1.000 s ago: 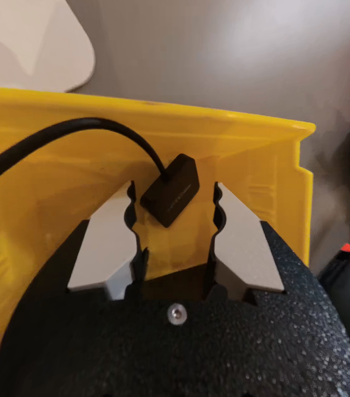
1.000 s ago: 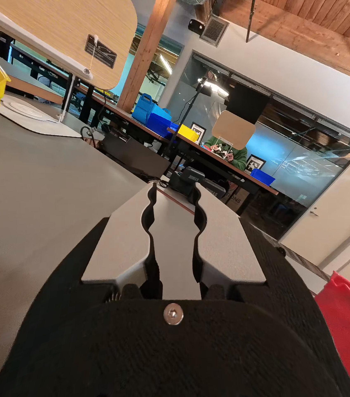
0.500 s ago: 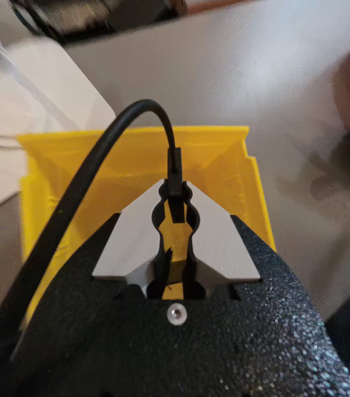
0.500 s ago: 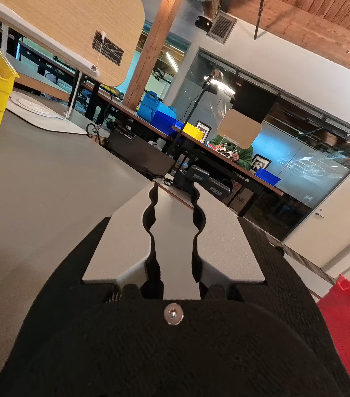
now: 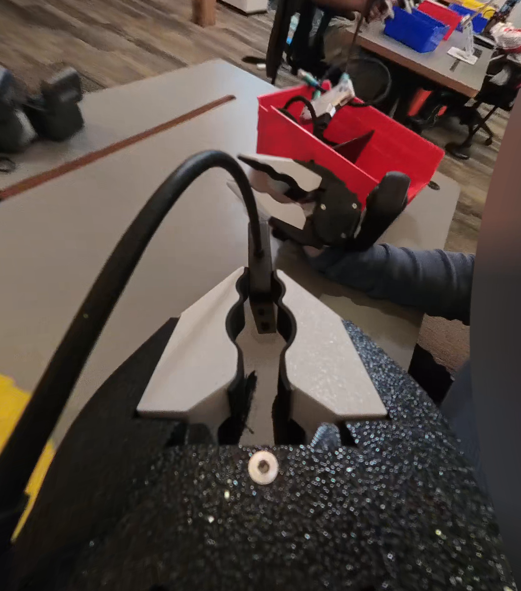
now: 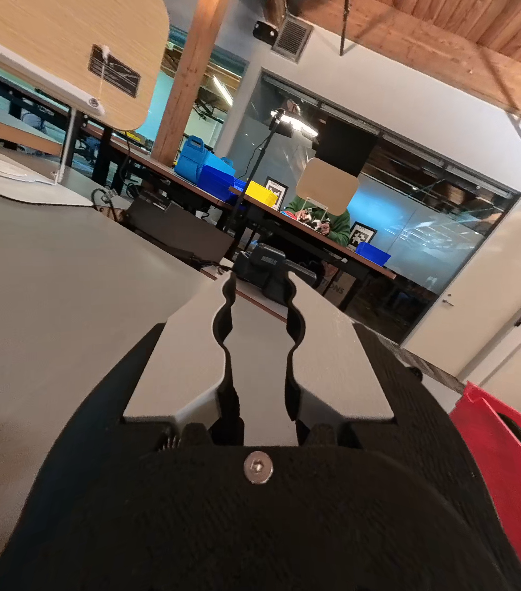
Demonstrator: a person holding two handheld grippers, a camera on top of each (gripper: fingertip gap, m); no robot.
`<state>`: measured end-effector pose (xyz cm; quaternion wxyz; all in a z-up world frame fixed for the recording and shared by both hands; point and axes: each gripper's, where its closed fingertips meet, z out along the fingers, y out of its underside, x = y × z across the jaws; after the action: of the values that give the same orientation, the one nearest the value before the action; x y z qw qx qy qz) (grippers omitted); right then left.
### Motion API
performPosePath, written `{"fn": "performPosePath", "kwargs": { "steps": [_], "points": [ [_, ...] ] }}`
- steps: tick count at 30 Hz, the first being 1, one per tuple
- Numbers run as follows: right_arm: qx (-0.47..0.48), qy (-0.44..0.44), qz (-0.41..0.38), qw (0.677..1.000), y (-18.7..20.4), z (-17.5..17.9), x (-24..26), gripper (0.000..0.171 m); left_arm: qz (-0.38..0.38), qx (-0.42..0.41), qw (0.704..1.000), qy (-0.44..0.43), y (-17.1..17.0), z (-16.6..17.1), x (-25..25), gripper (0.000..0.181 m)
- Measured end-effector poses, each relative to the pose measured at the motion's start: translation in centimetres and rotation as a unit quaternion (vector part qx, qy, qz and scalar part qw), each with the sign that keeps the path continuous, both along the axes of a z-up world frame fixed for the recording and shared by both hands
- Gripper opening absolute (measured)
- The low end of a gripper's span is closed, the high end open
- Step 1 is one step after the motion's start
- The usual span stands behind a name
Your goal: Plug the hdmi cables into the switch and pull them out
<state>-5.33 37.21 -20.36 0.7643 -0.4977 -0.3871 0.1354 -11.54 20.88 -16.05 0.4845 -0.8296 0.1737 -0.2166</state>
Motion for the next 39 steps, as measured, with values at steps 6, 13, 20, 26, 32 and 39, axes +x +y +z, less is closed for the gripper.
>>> {"fn": "performPosePath", "kwargs": {
  "steps": [6,13,20,26,32,39],
  "points": [
    [0.002,0.004,-0.010,1.000,0.6,0.2,0.7,0.028,-0.048,-0.118,0.985,-0.118,2.6,-7.0,4.0,0.011],
    [-0.002,0.003,-0.008,1.000,0.6,0.0,0.6,0.028,0.016,-0.192,0.966,-0.172,6.6,-12.7,2.2,0.012],
    [-0.002,-0.001,-0.005,1.000,0.6,-0.1,0.4,0.028,0.078,-0.166,0.973,-0.140,7.0,-12.4,0.1,0.041],
    [-0.008,0.001,-0.006,1.000,0.6,-0.2,0.6,0.028,0.040,-0.053,0.995,-0.072,3.2,-6.5,1.7,0.043],
    [-0.011,-0.001,-0.002,1.000,0.5,-0.3,0.5,0.028,0.105,0.044,0.993,-0.010,-3.5,-0.2,-3.1,0.039],
    [0.000,-0.016,0.006,1.000,-0.2,-0.5,-0.1,0.027,0.450,-0.077,0.882,0.116,-12.7,-3.1,-24.1,0.043]
  ]
}}
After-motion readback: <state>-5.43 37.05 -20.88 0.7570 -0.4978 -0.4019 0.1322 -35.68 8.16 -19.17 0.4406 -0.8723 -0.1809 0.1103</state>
